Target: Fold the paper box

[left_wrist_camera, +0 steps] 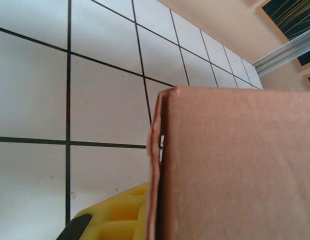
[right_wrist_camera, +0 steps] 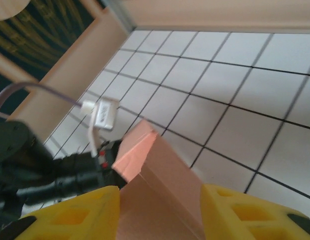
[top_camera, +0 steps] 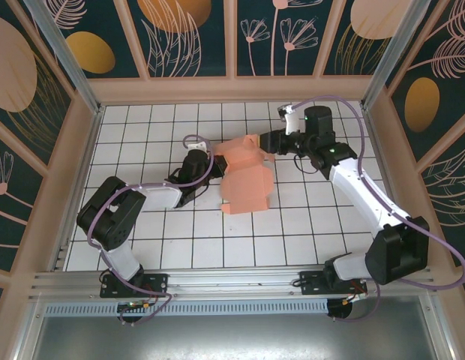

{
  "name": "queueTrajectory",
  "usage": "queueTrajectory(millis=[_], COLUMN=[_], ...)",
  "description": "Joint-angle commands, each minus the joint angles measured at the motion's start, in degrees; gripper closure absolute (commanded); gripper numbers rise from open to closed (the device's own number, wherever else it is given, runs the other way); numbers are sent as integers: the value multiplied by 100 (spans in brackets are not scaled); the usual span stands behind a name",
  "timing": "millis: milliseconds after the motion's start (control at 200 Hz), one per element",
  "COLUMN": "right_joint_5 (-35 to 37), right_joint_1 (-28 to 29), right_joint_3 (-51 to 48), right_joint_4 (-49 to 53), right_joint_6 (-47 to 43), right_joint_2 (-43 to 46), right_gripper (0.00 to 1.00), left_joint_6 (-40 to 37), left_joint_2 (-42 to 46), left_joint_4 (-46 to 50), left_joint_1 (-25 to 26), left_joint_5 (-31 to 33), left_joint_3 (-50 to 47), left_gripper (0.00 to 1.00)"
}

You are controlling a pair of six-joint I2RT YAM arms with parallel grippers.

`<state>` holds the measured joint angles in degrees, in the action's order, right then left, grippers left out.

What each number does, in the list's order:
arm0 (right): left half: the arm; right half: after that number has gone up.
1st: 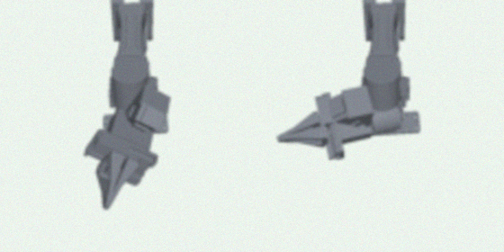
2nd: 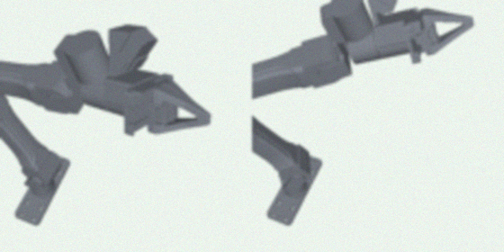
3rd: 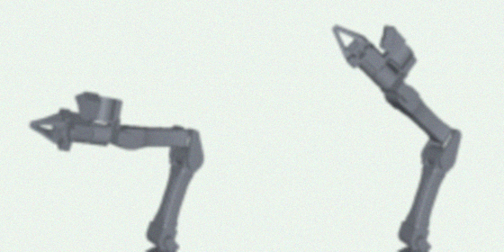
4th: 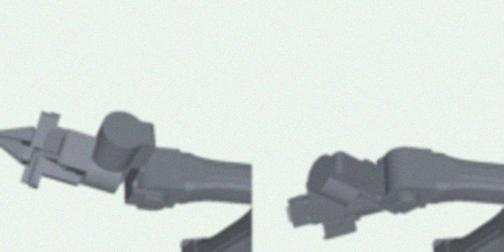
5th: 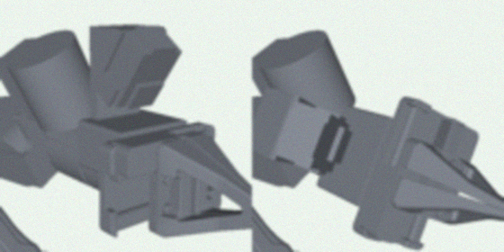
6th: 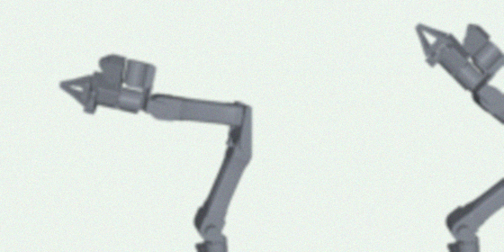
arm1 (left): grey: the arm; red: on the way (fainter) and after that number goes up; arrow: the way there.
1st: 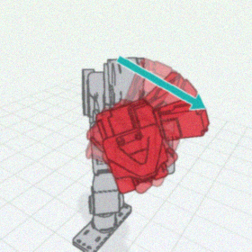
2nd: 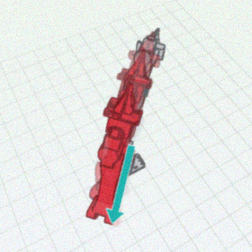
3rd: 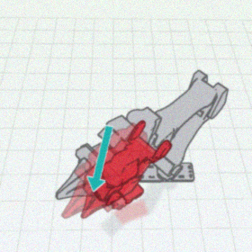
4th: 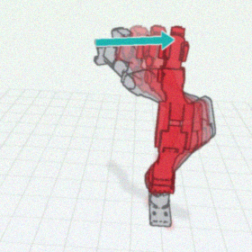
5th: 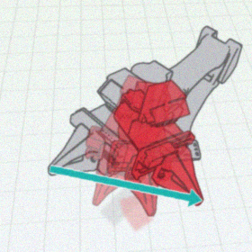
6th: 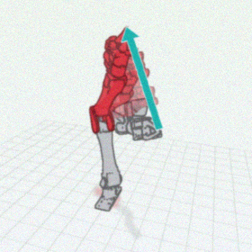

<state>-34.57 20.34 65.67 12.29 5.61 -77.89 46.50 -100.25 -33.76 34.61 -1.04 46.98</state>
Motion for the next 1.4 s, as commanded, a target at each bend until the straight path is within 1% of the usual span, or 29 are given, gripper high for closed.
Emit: queueTrajectory(millis=[0, 65, 125, 205, 275, 495, 606, 651, 676, 1051, 1281, 1396], right_joint_5=[-771, -747, -578, -137, 108, 1270, 1942, 2102, 2190, 3498, 4471, 4822], right_joint_1=[81, 142, 214, 343, 456, 868, 1068, 1064, 1191, 1606, 1883, 1989], right_joint_3=[-289, -417, -449, -442, -440, -406, -395, -384, -380, -273, -368, -435], right_joint_4=[-225, -260, -220, -103, -56, -303, -384, -390, -400, -555, -965, -1182], right_joint_6=[-534, -592, -655, -807, -949, -1103, -1414, -1517, -1550, -1944, -2265, -2449], right_joint_2=[147, 195, 204, 187, 160, 125, 79, 50, 29, -252, -292, -268], right_gripper=[56, 59, 59, 60, 60, 61, 66, 67, 67, 77, 77, 68], left_joint_6=[-55, -36, -9, 25, 53, 83, 61, 47, 43, 17, 15, 21], left_joint_2=[77, 40, 30, 18, -12, -48, -32, -24, -22, -45, -39, -13], left_joint_4=[40, 247, 242, 194, 153, 80, 80, 72, 79, 62, 86, 130], left_joint_1=[6, 5, 7, 2, 10, 6, 3, 4, 10, 7, 9, 7], left_joint_5=[-107, -121, -163, -218, -268, -318, -349, -361, -370, -618, -718, -699], left_joint_3=[253, 380, 403, 393, 391, 355, 364, 371, 380, 434, 463, 470], left_gripper=[100, 100, 100, 100, 100, 100, 100, 100, 100, 100, 100, 100])
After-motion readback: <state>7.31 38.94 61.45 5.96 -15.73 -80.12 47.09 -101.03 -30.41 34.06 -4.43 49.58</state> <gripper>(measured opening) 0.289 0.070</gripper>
